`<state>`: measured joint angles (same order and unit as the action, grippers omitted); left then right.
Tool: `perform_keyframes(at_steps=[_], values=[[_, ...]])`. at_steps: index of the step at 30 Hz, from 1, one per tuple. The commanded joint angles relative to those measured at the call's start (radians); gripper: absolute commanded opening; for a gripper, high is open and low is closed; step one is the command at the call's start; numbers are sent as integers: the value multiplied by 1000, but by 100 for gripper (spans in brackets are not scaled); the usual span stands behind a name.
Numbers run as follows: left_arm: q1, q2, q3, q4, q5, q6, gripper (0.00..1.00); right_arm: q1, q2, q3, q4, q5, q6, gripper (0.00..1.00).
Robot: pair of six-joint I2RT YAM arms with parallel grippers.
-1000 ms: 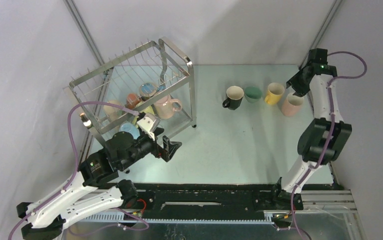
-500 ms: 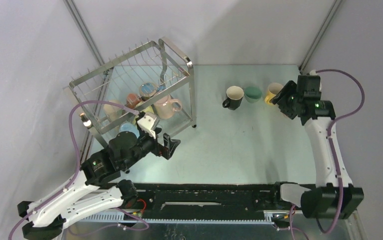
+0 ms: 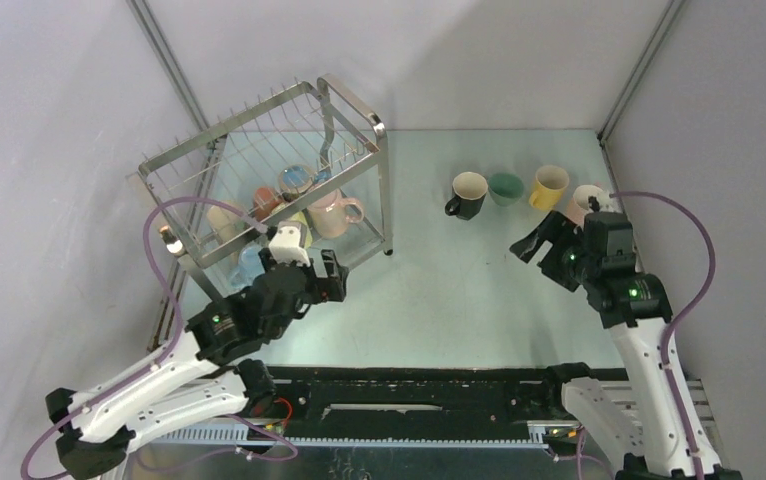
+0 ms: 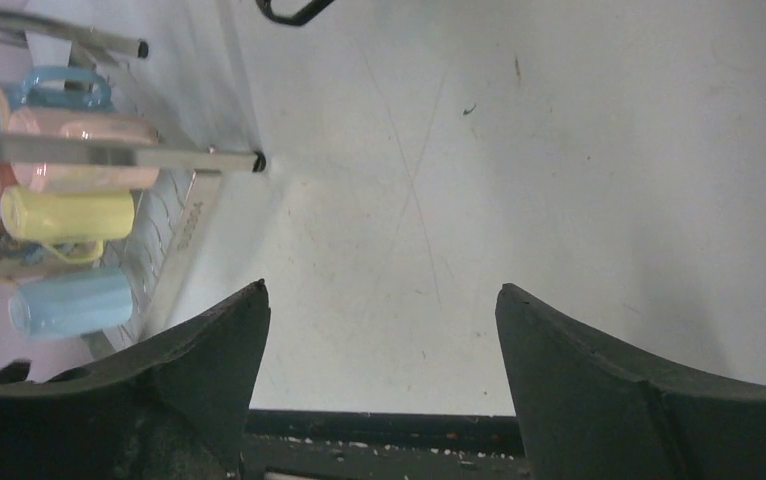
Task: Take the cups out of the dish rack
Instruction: Unload the cup from the dish rack.
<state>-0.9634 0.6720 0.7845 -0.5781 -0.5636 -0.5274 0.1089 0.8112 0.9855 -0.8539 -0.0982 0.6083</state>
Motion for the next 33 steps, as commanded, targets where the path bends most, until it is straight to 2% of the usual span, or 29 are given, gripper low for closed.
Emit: perform_keyframes(at_steps=[1, 7, 14, 25, 29, 33], values=[[-1, 30, -84, 9, -270, -233, 100, 14, -98, -33, -16, -59, -24, 91], [-30, 109, -148, -4, -533, -426, 100, 15, -176, -117, 26, -160, -19, 93], [-40, 197, -176, -61, -707, -603, 100, 24, -237, -249, 106, -214, 14, 93], [-40, 417, -81, -527, -849, -1101, 100, 29, -276, -278, 107, -232, -19, 93], [-17, 510, -38, -622, -877, -1199, 100, 30, -270, -296, 127, -248, -10, 94], [15, 531, -31, -619, -901, -1192, 100, 33, -264, -310, 139, -258, -6, 93]])
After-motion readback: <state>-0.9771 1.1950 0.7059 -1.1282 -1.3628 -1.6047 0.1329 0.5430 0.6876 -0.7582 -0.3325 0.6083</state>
